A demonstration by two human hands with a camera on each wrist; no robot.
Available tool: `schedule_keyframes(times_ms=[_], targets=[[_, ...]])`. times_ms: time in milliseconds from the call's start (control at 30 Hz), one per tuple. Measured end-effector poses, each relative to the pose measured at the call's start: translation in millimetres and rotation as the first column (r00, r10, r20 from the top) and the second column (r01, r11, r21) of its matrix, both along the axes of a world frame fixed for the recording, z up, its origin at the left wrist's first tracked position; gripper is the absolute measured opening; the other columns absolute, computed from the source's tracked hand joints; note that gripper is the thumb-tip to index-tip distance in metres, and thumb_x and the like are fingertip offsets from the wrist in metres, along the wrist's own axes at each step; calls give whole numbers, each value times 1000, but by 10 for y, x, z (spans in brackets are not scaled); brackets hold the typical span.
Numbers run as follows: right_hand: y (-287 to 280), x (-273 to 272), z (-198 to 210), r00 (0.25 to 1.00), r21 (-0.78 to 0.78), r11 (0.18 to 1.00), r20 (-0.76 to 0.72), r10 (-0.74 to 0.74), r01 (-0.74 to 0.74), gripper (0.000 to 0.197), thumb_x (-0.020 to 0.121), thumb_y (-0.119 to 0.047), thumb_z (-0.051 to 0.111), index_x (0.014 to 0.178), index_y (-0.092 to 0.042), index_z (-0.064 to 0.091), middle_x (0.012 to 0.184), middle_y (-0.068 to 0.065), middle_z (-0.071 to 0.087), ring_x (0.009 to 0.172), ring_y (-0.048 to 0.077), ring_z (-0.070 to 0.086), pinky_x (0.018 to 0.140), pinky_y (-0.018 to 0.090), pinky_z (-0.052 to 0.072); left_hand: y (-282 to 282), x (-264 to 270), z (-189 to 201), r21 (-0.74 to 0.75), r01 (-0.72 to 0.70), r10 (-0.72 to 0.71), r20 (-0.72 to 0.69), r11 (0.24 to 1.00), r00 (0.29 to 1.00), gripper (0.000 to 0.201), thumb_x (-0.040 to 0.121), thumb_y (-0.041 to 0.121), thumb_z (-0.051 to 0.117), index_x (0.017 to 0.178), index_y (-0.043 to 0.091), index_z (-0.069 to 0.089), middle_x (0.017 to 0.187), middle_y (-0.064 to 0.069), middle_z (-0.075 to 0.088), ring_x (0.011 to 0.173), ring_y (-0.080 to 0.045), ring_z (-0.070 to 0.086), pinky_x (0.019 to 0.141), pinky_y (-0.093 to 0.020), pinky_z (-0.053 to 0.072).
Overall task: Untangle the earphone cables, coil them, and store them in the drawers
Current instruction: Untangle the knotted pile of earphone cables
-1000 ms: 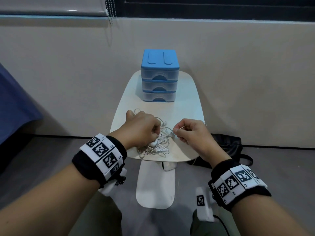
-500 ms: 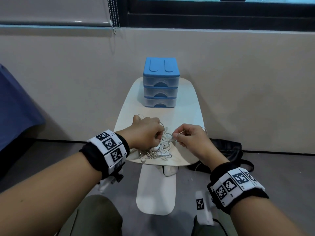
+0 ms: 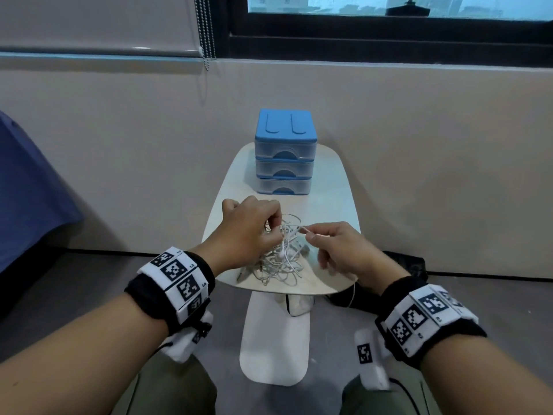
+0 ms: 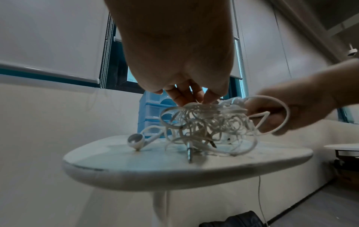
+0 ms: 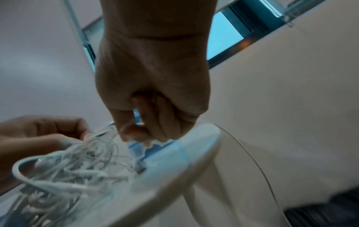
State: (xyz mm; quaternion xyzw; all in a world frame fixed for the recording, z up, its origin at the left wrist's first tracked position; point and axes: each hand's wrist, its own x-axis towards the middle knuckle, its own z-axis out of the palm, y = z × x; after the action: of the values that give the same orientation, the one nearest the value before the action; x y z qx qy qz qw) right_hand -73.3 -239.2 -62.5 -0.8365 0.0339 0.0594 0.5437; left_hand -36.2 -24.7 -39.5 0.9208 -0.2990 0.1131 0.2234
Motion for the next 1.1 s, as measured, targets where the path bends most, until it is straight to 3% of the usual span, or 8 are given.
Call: schedule_keyframes(times_ms=[100, 233, 400, 500, 733, 867, 933, 1100], targets=[[-27, 28, 217, 976, -140, 980, 184, -114, 141, 16, 95, -23, 69, 109, -30, 73, 56, -6, 63, 41, 8, 50, 51, 21, 42, -4, -30, -15, -60, 18, -18, -4, 998, 1000, 10, 91, 25, 61, 83, 28, 55, 80, 12, 60, 83, -7, 54, 91, -36, 27], [115, 30, 581, 840, 7, 968, 495, -221, 251, 13, 88, -22, 71, 93, -32, 78, 74, -9, 66, 69, 11, 60, 67, 30, 50, -69, -57, 9, -99, 63, -68, -49, 993, 996, 11, 91, 20, 62, 87, 31, 60, 85, 16, 64, 86, -1, 53, 96, -40, 31], [317, 69, 663, 929, -113, 994, 365, 57, -16, 7, 91, -21, 74, 91, -25, 79, 81, -9, 74, 72, 2, 64, 73, 25, 51, -104, -88, 106, -107, 78, -87, -83, 991, 993, 14, 94, 17, 64, 92, 31, 62, 86, 17, 64, 84, -1, 55, 96, -43, 37], [292, 77, 500, 953, -190, 981, 292, 81, -26, 8, 92, -26, 73, 87, -25, 79, 79, -4, 75, 74, 11, 67, 74, 32, 55, -36, -57, 143, -251, 26, -67, -156, 968, 986, 18, 93, 19, 69, 83, 33, 62, 78, 13, 67, 76, -7, 60, 82, -40, 47], [231, -9, 341, 985, -1, 996, 149, 85, -86, 19, 94, -9, 70, 76, -13, 73, 74, 1, 70, 71, 13, 59, 71, 33, 49, -2, -48, 242, -522, -87, -63, -263, 848, 963, 5, 95, 21, 70, 91, 20, 68, 83, 6, 72, 75, -10, 65, 79, -35, 56], [244, 7, 626, 978, 74, 996, 198, -66, 53, 25, 88, -23, 72, 65, -15, 69, 75, 10, 69, 74, 21, 57, 70, 38, 44, -16, -63, 128, -266, -28, -63, -327, 963, 943, 26, 84, 51, 74, 97, 32, 63, 92, 16, 70, 95, -5, 64, 92, -43, 44], [313, -11, 786, 971, 7, 998, 231, -61, 61, 23, 76, -35, 71, 65, -14, 70, 78, 15, 68, 75, 21, 55, 74, 39, 43, -54, -67, 67, -123, -38, 1, -288, 992, 958, 19, 88, 45, 74, 98, 36, 61, 94, 18, 68, 103, -5, 60, 87, -39, 32], [372, -119, 1135, 979, -6, 994, 173, 110, -111, 10, 91, -8, 66, 86, 0, 67, 79, 10, 63, 74, 15, 56, 68, 20, 43, -103, -19, -10, -22, -56, 48, -257, 998, 965, 11, 93, 38, 71, 99, 45, 66, 107, 19, 68, 117, -12, 51, 85, -40, 25]])
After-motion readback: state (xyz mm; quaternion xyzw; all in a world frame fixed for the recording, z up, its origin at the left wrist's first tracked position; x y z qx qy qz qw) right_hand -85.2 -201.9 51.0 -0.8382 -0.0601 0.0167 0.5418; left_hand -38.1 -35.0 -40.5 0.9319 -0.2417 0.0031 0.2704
